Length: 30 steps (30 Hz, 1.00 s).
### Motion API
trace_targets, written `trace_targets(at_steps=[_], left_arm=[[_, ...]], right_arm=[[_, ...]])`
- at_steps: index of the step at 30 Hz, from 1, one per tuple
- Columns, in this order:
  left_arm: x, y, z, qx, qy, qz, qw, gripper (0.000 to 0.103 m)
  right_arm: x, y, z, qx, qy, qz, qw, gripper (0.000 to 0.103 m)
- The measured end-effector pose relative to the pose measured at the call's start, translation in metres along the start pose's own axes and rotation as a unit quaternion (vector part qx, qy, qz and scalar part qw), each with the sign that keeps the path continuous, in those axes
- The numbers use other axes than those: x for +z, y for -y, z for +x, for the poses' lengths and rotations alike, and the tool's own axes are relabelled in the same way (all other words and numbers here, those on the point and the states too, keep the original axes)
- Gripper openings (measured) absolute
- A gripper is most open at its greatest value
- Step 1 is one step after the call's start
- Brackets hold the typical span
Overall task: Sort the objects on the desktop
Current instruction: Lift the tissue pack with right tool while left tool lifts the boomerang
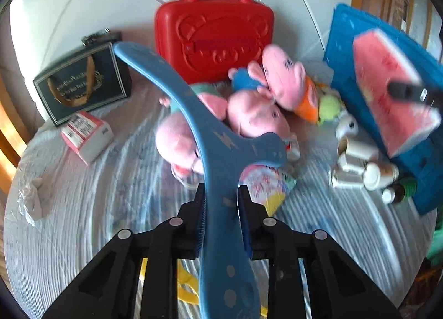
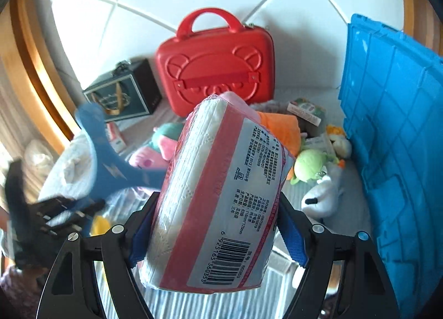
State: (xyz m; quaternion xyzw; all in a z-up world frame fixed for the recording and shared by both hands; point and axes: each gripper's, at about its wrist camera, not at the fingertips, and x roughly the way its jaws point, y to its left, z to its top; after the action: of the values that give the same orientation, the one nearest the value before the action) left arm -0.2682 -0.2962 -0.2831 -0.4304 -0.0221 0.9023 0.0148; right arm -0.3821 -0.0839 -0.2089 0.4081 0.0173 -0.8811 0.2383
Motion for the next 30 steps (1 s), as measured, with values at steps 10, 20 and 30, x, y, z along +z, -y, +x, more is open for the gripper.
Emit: trace_targets(at_steps=[10,20,30], left_arm=[[-0.039,0.006,0.046,-0.017,-0.077,0.02,0.9966,0.029],[-0.045,0.005,0.045,-0.011,-0.066,0.038,0.997,0.03],[-0.007,0.015,-0.049,-0.021,0.04,0.047,0.9979,0.02]], right_arm=[[-0.016,-0.006,-0.036,0.004,0.014,0.012,1.0,0.079],[-0.025,-0.003,-0.061,-0.006,0.028,0.027,0.999,0.08],[-0.03,-0.009,-0.097,-0.002,0.066,0.029,0.997,0.08]])
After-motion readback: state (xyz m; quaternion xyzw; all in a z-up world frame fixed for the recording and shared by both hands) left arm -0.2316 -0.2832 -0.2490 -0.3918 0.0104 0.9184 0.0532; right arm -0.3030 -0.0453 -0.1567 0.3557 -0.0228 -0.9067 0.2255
